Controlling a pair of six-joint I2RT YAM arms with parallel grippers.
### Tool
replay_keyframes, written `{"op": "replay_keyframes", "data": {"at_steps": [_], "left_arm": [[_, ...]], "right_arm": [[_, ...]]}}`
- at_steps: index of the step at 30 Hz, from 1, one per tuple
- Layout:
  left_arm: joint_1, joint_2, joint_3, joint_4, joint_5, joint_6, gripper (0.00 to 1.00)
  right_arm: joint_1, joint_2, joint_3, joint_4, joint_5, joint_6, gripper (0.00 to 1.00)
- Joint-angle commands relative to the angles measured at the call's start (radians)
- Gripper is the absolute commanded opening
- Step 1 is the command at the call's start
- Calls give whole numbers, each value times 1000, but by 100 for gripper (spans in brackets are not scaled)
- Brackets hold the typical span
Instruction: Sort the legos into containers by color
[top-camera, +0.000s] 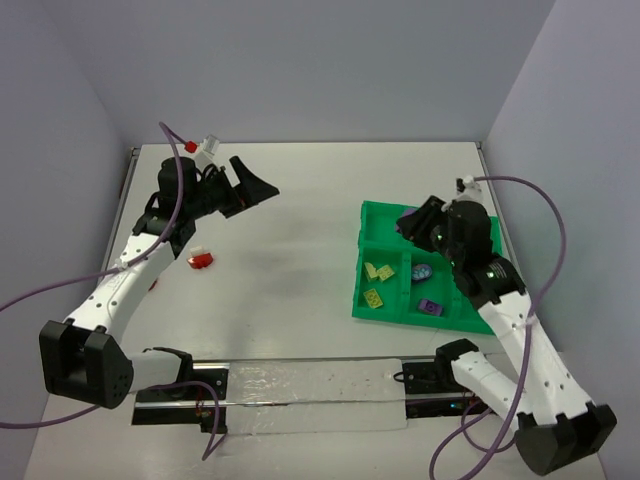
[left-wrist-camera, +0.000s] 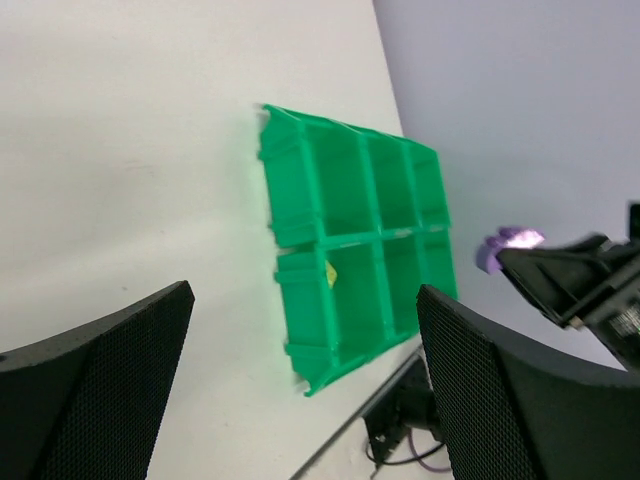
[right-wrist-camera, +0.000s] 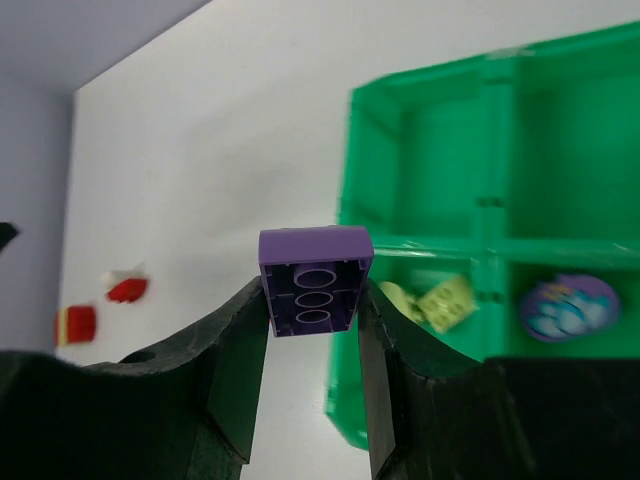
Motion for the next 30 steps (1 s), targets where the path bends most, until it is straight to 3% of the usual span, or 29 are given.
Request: {"op": "replay_keyframes", "data": {"at_steps": [1, 4, 12, 13, 16, 18, 26, 30], "left_arm": [[10, 7, 89, -79, -79, 74, 99], [12, 42, 126, -98, -80, 89, 99], [22, 129, 188, -140, -44, 105, 99], [24, 137, 187, -140, -31, 100, 99], [28, 156, 192, -165, -30, 102, 99], [29, 158, 193, -185, -53, 106, 99], [43, 164, 175, -335, -359, 101, 99], [66, 155, 154, -447, -549, 35, 99]], "right_arm": [[-45, -61, 27, -318, 225, -18, 4], [-81, -76, 17, -395, 317, 62, 5], [-102, -38, -60, -420, 281, 110, 8], [-102, -25, -69, -416, 259, 111, 12], [-102, 11, -63, -419, 245, 117, 43], [-104, 32, -68, -420, 261, 123, 54], [-104, 75, -85, -386, 284, 122, 77], [-104, 88, -53, -350, 275, 68, 79]]}}
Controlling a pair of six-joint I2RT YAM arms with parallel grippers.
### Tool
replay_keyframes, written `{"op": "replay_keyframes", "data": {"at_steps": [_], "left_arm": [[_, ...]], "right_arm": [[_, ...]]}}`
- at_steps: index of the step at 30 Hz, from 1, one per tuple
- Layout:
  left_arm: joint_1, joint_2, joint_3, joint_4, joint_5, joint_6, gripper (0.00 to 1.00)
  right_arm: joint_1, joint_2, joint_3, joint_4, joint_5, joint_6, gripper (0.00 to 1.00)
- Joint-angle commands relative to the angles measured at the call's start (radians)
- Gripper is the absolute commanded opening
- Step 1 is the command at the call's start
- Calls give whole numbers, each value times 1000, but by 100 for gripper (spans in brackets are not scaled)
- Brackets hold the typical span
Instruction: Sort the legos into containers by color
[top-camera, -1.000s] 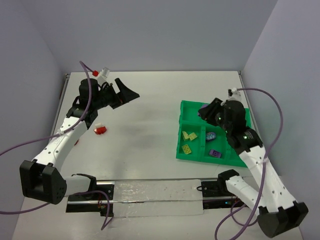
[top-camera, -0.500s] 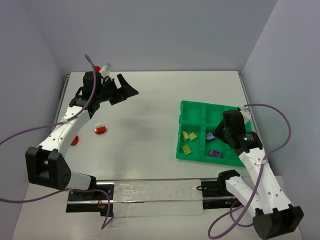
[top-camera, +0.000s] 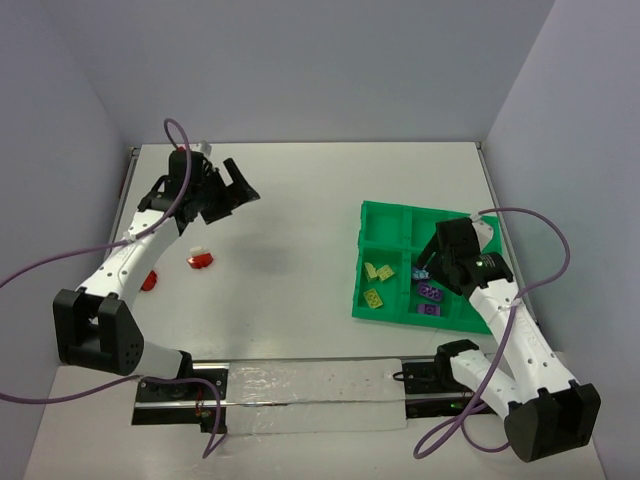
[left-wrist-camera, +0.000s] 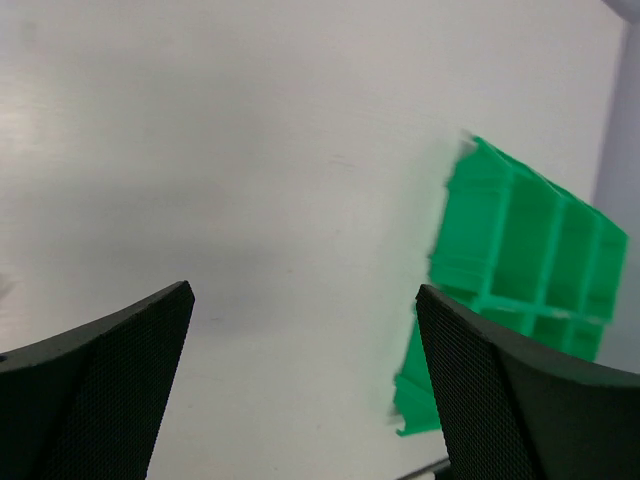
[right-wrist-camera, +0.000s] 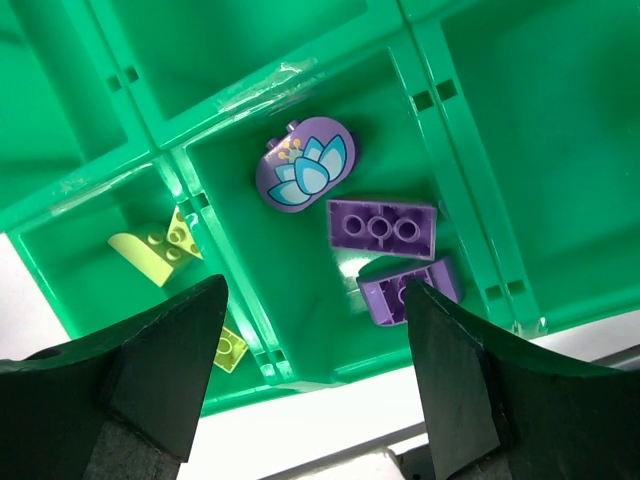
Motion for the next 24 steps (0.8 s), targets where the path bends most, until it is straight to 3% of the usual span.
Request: {"op": "replay_keyframes", "data": {"at_steps": [1, 3, 6, 8, 12, 19, 24], "left_arm": [[25, -16, 5, -153, -294, -66, 99], [39, -39, -7, -205, -393, -93, 99], [56, -45, -39, -249, -510, -80, 91], [73, -16, -44, -261, -499, -38, 90], [79, 94, -31, -289, -466, 9, 99], [97, 160, -57, -259, -537, 19, 99], [110, 212, -42, -239, -568, 37, 94]], "right_arm": [[-5, 1, 41, 66, 20, -53, 79], [-5, 5, 79, 86, -10, -74, 79], [-5, 38, 116, 105, -28, -102, 79], [-4, 61, 132, 117, -33, -117, 79], [-5, 102, 160, 136, -48, -145, 79], [-3, 153, 185, 155, -87, -139, 79], [-5, 173, 188, 155, -98, -137, 79]]}}
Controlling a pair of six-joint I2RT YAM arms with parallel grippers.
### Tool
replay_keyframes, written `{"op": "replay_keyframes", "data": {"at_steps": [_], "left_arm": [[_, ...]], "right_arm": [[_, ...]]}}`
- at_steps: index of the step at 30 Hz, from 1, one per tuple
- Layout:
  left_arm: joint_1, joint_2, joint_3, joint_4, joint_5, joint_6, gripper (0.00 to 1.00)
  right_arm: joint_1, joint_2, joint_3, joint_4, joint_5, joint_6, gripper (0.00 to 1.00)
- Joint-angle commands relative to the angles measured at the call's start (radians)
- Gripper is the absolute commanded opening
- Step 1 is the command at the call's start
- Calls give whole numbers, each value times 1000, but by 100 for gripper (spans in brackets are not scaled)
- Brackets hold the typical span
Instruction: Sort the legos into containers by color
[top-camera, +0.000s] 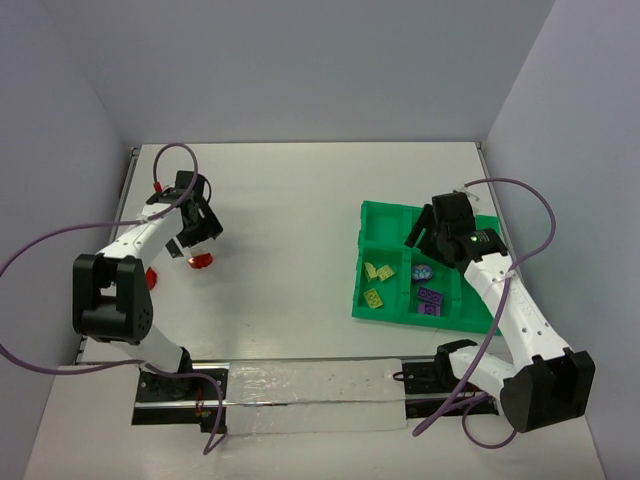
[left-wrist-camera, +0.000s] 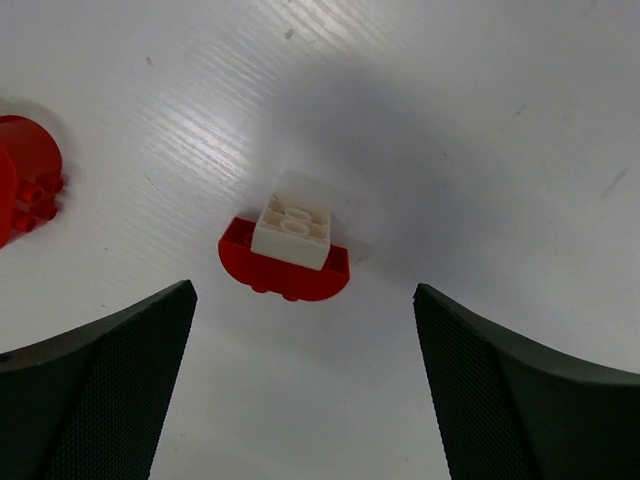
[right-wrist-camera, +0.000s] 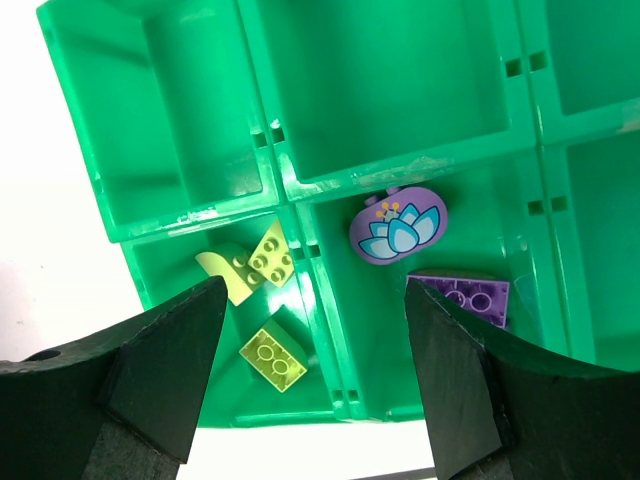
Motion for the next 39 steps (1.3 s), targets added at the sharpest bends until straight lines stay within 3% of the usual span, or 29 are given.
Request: {"op": "replay_keyframes", "data": {"at_steps": [1, 13, 23, 29, 39], "left_arm": [[14, 42, 23, 22, -54, 38, 91], [23, 87, 11, 65, -48, 48, 66], [25, 78, 31, 96, 43, 97, 21], [-47, 8, 53, 132, 170, 158, 19], [-337, 39, 135, 148, 226, 136, 21]], "right_arm": [[-5, 10, 46, 40, -8, -10, 79], [-3, 35, 73, 34, 3, -6, 79], [-4, 51, 93, 37, -1, 3, 79], [-3, 66, 106, 41, -12, 8, 79], [6, 114, 143, 73, -51, 20, 79]]}}
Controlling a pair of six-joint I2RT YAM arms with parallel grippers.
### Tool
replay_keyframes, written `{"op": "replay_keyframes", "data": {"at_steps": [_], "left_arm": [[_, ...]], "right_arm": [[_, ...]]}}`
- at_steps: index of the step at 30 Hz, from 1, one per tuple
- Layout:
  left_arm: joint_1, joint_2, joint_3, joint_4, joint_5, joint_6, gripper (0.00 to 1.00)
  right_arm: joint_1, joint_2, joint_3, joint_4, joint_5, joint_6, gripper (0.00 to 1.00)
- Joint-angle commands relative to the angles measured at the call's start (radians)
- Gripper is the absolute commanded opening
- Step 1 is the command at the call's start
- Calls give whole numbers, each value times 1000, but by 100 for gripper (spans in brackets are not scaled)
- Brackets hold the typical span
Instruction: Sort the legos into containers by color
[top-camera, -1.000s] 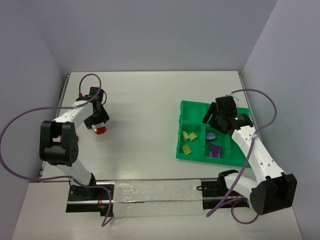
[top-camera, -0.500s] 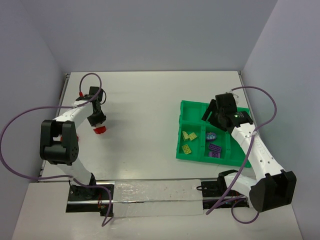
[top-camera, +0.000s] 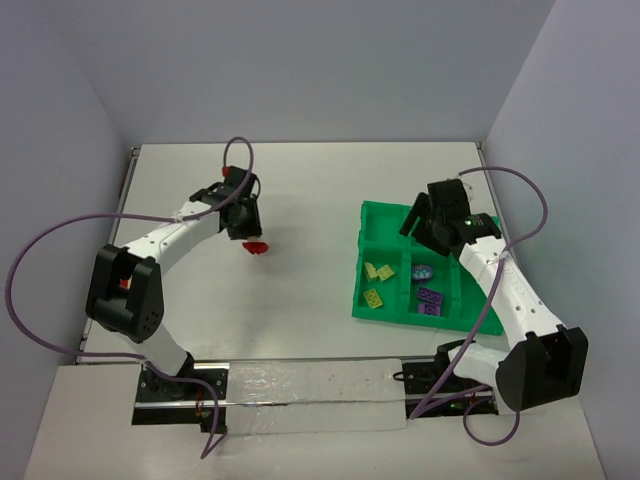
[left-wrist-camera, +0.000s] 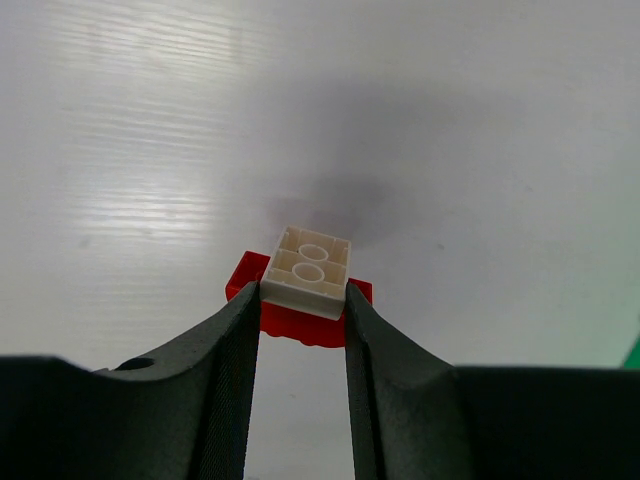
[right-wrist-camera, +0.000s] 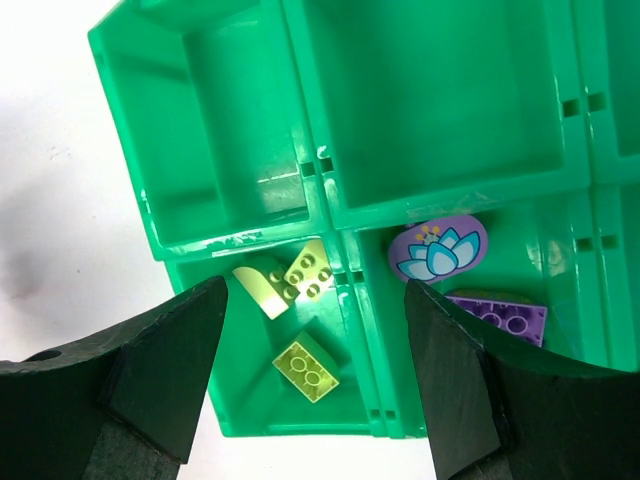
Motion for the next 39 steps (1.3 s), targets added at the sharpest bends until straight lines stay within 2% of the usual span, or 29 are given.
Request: {"op": "replay_keyframes", "data": {"at_steps": [1, 8, 16, 17, 20, 24, 33, 39], "left_arm": [[-82, -3, 53, 44, 46, 3, 21], [-141, 77, 84, 56, 77, 48, 21], [-180, 151, 120, 27, 75, 84, 34], [-183, 153, 122, 24, 75, 86, 37], [-186, 150, 126, 15, 92, 94, 65], [-188, 145, 159, -6, 104, 105, 90], [-169, 86, 220, -77, 81, 108, 92], [21, -22, 250, -130, 166, 42, 91]], "right_arm": [[10, 12, 67, 46, -10, 6, 79], [50, 47, 102, 45, -42, -55, 79], [94, 73, 120, 74, -45, -75, 79], [101, 79, 125, 72, -42, -76, 79], [115, 93, 146, 74, -41, -76, 79], [136, 114, 156, 90, -42, -69, 79], [263, 171, 224, 116, -2, -44, 79], [439, 281, 276, 168, 10, 14, 80]]}}
